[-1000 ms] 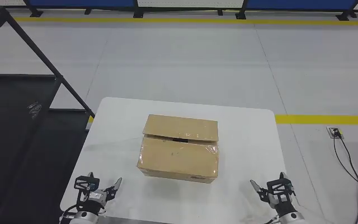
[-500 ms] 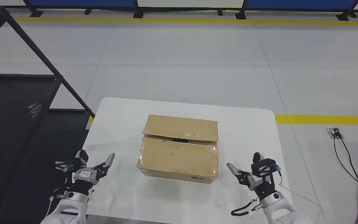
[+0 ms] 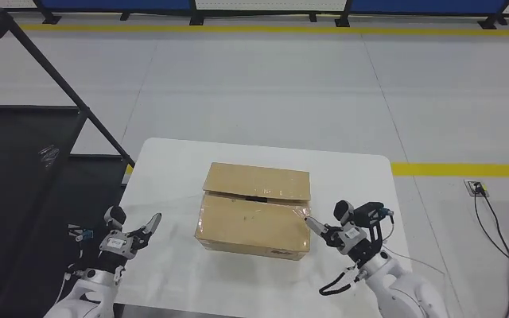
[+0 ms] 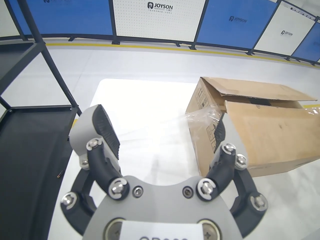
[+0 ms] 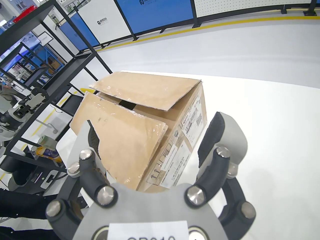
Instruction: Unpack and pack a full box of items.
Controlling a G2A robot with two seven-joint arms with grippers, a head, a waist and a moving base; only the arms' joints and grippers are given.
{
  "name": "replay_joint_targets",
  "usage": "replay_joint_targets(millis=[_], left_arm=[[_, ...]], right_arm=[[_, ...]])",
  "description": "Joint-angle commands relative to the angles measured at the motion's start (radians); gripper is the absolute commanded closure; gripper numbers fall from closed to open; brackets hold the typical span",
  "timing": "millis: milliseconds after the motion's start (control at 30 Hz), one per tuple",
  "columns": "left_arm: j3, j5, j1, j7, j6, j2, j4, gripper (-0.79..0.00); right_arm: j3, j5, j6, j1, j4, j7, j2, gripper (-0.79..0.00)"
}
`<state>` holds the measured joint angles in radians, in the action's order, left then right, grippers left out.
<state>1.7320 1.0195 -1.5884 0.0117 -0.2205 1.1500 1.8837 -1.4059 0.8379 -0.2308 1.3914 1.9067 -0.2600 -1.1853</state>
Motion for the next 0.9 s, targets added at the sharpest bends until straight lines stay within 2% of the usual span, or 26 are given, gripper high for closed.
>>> replay_joint_targets(millis=[0, 133, 233, 433, 633, 867], left_arm=[[0.0, 0.0, 0.0, 0.0, 0.0, 0.0, 0.0, -0.785], [-0.031, -0.072, 0.013, 0.02, -0.013, 0.004, 0.003, -0.785], [-0.042, -0.175, 0.051, 0.067, -0.038, 0.006, -0.015, -0.785], [-0.038, -0.354, 0.104, 0.165, -0.112, 0.004, -0.054, -0.785], [-0.034, -0.412, 0.118, 0.198, -0.158, 0.001, -0.068, -0.785], [-0.026, -0.468, 0.116, 0.213, -0.178, 0.0, -0.077, -0.785]], right_arm=[[0.0, 0.0, 0.0, 0.0, 0.0, 0.0, 0.0, -0.785], [-0.002, -0.026, -0.005, -0.019, -0.03, -0.005, -0.001, -0.785], [-0.004, -0.174, -0.083, -0.06, -0.083, -0.058, -0.001, -0.785], [-0.022, -0.473, -0.198, -0.162, -0.229, -0.248, 0.004, -0.785], [-0.017, -0.706, -0.278, -0.242, -0.359, -0.397, 0.009, -0.785], [0.021, -0.864, -0.319, -0.315, -0.461, -0.517, 0.009, -0.785]])
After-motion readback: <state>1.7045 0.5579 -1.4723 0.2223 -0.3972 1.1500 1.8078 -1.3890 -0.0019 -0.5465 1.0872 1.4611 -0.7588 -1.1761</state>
